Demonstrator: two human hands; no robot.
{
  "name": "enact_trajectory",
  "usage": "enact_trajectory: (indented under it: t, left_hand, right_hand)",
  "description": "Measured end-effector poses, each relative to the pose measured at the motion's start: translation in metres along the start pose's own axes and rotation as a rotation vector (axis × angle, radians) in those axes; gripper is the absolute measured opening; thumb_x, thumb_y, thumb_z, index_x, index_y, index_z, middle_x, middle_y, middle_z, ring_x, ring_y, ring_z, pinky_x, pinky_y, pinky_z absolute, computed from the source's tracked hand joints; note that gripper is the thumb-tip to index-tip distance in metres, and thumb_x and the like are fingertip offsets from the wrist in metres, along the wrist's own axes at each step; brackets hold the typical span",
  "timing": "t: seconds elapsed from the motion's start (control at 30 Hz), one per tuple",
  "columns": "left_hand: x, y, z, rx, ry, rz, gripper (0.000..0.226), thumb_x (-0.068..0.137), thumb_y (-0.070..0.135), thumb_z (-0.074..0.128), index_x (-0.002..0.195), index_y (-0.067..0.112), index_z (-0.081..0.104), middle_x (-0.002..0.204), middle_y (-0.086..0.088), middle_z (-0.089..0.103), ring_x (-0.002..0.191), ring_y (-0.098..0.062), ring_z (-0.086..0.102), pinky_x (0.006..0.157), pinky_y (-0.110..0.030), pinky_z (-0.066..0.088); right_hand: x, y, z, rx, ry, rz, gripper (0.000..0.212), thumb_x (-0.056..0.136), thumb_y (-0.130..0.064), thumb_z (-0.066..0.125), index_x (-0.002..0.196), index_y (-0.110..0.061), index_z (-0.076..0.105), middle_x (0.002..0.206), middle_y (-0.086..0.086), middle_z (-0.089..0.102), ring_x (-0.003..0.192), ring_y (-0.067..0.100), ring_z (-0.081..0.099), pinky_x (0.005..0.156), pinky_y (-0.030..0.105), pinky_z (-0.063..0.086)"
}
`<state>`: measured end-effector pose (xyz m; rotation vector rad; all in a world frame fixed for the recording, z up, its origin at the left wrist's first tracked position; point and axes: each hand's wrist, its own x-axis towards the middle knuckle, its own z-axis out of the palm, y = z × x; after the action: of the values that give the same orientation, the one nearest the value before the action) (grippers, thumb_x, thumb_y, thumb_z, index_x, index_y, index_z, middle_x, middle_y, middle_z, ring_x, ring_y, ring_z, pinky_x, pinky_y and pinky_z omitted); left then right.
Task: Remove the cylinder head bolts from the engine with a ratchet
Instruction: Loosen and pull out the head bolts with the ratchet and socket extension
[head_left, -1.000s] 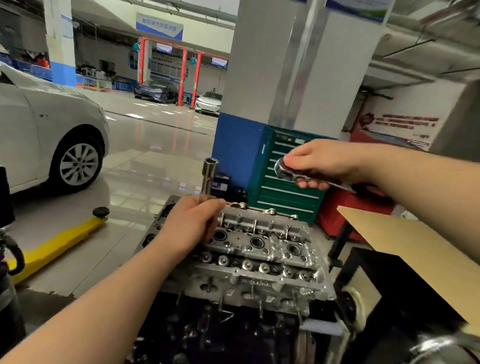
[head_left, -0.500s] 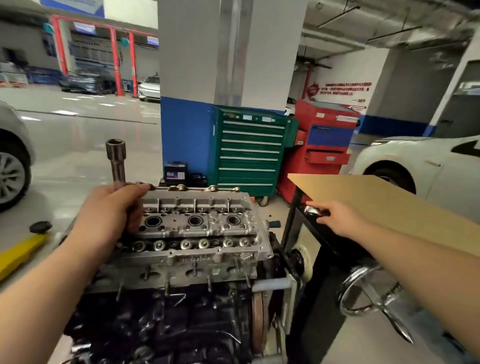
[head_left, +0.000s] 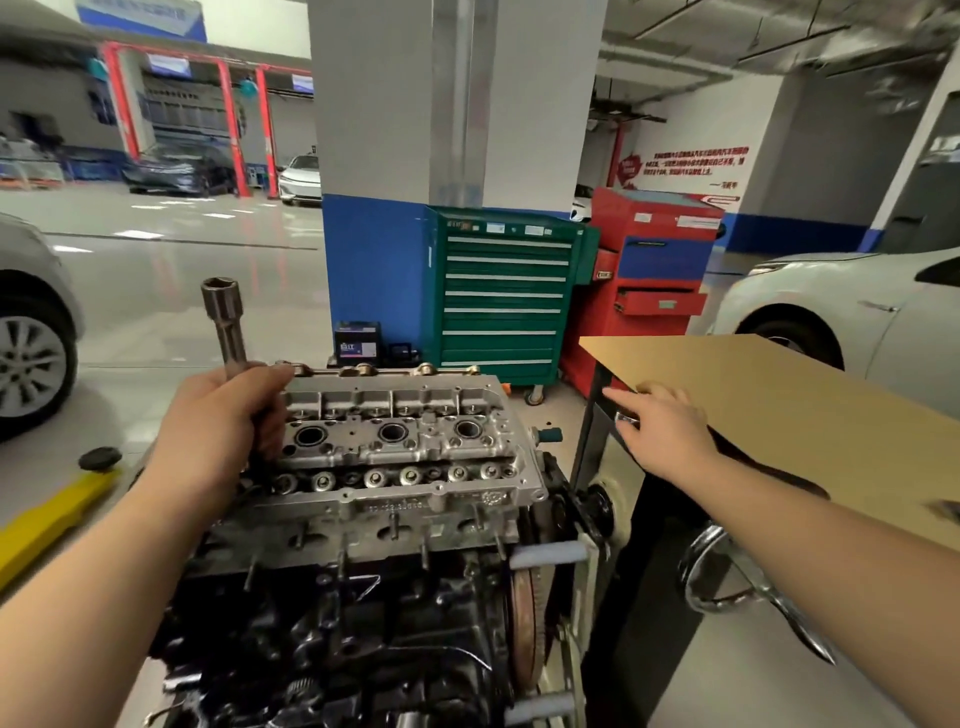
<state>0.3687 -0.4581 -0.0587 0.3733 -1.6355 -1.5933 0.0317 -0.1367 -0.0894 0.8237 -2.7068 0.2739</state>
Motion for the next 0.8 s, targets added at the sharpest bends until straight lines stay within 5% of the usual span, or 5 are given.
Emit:
enact_trajectory:
  t: [0.17, 0.3, 0.4, 0.67, 0.8]
  left_hand:
    - [-0.013, 0.024, 0.014, 0.013, 0.095, -0.023, 0.04, 0.095, 0.022, 0.063, 0.061, 0.021, 0.042, 0.051, -0.004, 0.034, 0.047, -0.019, 0.029, 0.051, -0.037, 0.023]
    - [-0.011, 0.081, 0.019, -0.1, 0.101, 0.06, 0.042, 0.092, 0.021, 0.06, 0.055, 0.025, 0.039, 0.049, 0.0, 0.031, 0.045, -0.018, 0.026, 0.047, -0.028, 0.023]
    - [-0.007, 0.114, 0.01, -0.083, -0.007, 0.06, 0.041, 0.086, 0.029, 0.062, 0.054, 0.026, 0.037, 0.052, 0.0, 0.03, 0.047, -0.019, 0.024, 0.046, -0.025, 0.026]
    - [-0.023, 0.083, -0.045, 0.321, -0.126, 0.096, 0.051, 0.105, 0.039, 0.058, 0.076, -0.004, 0.054, 0.066, -0.017, 0.049, 0.06, -0.023, 0.045, 0.063, -0.037, 0.037]
    - [-0.024, 0.06, -0.068, 0.266, -0.001, 0.167, 0.03, 0.103, 0.031, 0.063, 0.095, 0.005, 0.052, 0.081, -0.014, 0.051, 0.071, -0.016, 0.049, 0.069, -0.037, 0.041]
  right_hand:
    - [-0.04, -0.134, -0.029, 0.533, 0.102, -0.333, 0.036, 0.099, -0.028, 0.062, 0.134, -0.032, 0.065, 0.125, -0.018, 0.061, 0.126, 0.008, 0.047, 0.109, 0.034, 0.04]
    - [-0.08, -0.241, -0.044, 0.842, -0.135, -0.473, 0.039, 0.096, -0.045, 0.066, 0.135, -0.037, 0.066, 0.111, -0.038, 0.062, 0.102, -0.017, 0.054, 0.097, 0.019, 0.042]
    - [-0.088, -0.302, -0.05, 1.034, -0.279, -0.566, 0.038, 0.098, -0.044, 0.067, 0.135, -0.033, 0.067, 0.111, -0.031, 0.071, 0.096, -0.015, 0.061, 0.089, 0.014, 0.046]
    - [-0.079, -0.386, -0.03, 1.01, -0.341, -0.569, 0.011, 0.093, -0.036, 0.076, 0.083, -0.035, 0.071, 0.09, -0.012, 0.076, 0.087, 0.005, 0.068, 0.08, 0.034, 0.05]
    - [-0.068, -0.408, -0.02, 0.945, -0.346, -0.675, 0.019, 0.087, -0.027, 0.078, 0.076, -0.036, 0.066, 0.078, -0.024, 0.072, 0.074, -0.011, 0.064, 0.068, 0.019, 0.047]
